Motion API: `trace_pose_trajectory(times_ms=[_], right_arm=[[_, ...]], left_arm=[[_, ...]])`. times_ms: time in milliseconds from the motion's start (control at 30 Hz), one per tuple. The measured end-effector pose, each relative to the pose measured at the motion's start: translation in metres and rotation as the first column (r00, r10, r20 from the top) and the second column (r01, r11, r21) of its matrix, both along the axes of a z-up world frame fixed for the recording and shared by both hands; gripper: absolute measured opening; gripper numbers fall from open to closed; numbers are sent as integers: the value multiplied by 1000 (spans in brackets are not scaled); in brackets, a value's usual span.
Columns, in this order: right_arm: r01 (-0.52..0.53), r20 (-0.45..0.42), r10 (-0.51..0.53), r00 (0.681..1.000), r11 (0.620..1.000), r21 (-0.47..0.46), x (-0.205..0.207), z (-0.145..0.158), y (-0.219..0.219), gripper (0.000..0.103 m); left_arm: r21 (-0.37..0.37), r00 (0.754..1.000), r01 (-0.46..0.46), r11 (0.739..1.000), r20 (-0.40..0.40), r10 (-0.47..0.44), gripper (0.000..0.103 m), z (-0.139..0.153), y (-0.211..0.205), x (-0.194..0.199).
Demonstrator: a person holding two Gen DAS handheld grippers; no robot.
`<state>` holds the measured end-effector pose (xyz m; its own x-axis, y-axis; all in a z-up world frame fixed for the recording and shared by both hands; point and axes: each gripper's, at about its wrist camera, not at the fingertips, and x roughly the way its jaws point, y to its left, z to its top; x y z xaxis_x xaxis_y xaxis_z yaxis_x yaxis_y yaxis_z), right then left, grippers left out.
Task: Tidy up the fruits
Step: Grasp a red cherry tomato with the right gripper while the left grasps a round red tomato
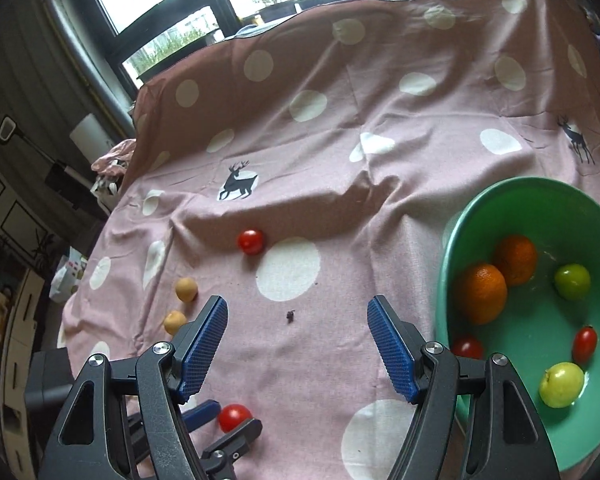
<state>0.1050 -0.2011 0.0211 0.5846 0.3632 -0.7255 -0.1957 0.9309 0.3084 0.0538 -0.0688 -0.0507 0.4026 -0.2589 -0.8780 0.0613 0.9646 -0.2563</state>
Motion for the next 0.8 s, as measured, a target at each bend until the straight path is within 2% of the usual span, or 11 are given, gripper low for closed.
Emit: trace_pose_trajectory(times_ms=[33, 100, 200, 267, 367, 467, 633, 733, 800], right_arm=[[-1, -5, 1, 1000, 1000, -5, 4, 1, 3, 73], [-11, -9, 11, 1000, 1000, 5, 15, 3, 11, 63], [-47, -54, 48, 997, 998, 33, 37, -3, 26, 55], [-61, -84, 61, 995, 998, 1, 51, -11, 40, 51], [-89, -106, 85, 991, 995, -39, 67, -23, 59, 49], [-111, -126, 108, 986, 994, -18, 84, -30, 72, 49], [-82, -139, 70, 988, 993, -90, 104, -41, 93, 49], [-94, -150, 79, 986, 990, -101, 109, -48, 102, 48], [-93, -139, 74, 988, 986, -137, 111, -50, 108, 42]], left_arm=[[1, 1000, 11, 1000, 2, -11, 27, -1, -1, 1], [-4, 1000, 3, 1000, 8, -3, 27, -1, 0, 2], [-30, 1000, -20, 999, 1, 20, 27, 0, 8, 2], [-37, 999, -48, 998, 13, 48, 27, 5, 16, 1], [-53, 994, -103, 993, 40, 105, 27, 15, 35, -1], [-81, 982, -177, 981, 54, 182, 27, 24, 61, -2], [-86, 947, -306, 948, 80, 312, 27, 33, 94, -5], [-106, 933, -337, 936, 96, 347, 27, 39, 104, -9], [-108, 928, -346, 932, 103, 357, 27, 41, 106, -11]])
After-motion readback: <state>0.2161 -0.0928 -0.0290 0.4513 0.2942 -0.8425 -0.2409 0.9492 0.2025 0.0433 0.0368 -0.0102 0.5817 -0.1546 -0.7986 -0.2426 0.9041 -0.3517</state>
